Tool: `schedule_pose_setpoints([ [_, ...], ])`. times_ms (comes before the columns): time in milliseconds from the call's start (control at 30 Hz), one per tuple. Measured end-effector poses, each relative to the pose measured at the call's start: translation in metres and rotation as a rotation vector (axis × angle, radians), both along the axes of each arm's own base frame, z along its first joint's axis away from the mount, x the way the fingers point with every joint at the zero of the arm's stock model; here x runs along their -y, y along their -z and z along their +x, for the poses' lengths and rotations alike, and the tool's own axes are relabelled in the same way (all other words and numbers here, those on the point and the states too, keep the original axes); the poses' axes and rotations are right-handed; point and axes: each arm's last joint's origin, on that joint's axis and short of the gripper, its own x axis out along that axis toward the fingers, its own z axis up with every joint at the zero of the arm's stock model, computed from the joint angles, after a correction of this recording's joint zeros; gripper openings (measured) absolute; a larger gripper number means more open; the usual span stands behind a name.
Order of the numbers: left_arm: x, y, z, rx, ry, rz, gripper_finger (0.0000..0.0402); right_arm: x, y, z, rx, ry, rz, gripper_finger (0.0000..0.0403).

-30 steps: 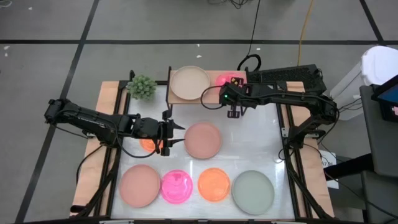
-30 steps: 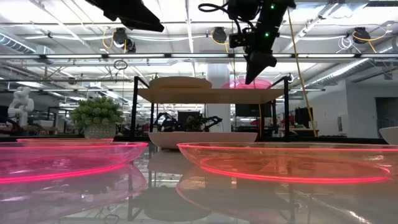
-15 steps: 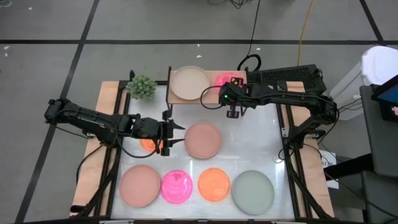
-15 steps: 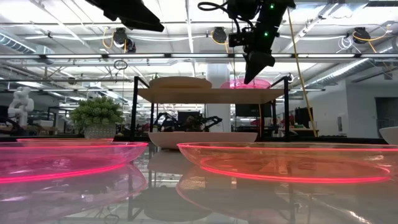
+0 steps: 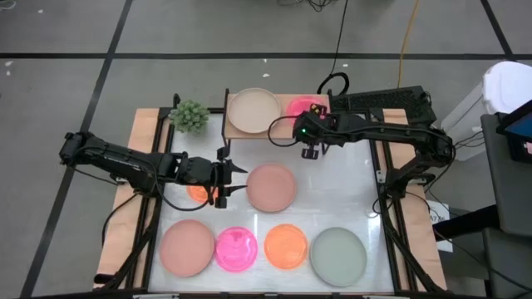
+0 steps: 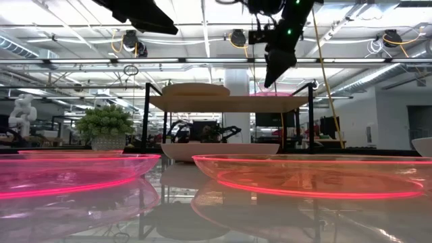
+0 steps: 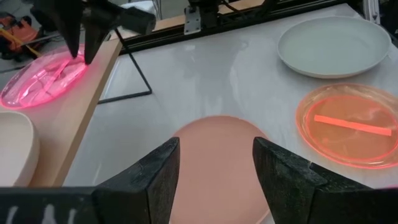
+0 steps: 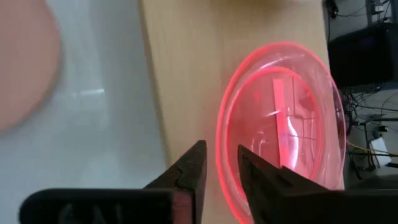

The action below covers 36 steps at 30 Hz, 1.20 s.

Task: Place and stack plates onto a shelf
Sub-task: Stack the top light brown plate on top of the white plate

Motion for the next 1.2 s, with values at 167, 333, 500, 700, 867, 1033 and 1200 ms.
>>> schedule_pose_setpoints([
  [167,0.000,0.001,-0.001,-0.007,-0.022,-0.044,0.0209,-0.034,-0.026,-0.010,0.156,-0.022,0.022,0.0095],
  [333,0.007,0.002,-0.002,-0.018,-0.015,-0.080,0.0209,-0.079,-0.046,-0.020,0.325,-0.064,0.097,0.0094],
  [500,0.025,0.006,-0.009,-0.068,0.017,-0.142,0.0209,-0.119,-0.031,-0.021,0.403,-0.147,0.162,0.0094],
  [700,0.051,0.011,-0.021,-0.137,0.061,-0.223,0.0209,-0.155,0.008,-0.021,0.464,-0.261,0.210,0.0093],
  [867,0.072,0.018,-0.026,-0.173,0.084,-0.263,0.0209,-0.173,0.028,-0.027,0.463,-0.372,0.201,0.0093],
  [1033,0.094,0.036,-0.019,-0.209,0.105,-0.237,0.0209,-0.182,0.037,-0.033,0.434,-0.406,0.209,0.0093],
  [1200,0.102,0.057,-0.005,-0.251,0.142,-0.174,0.0209,-0.186,0.043,-0.037,0.413,-0.421,0.211,0.0093],
])
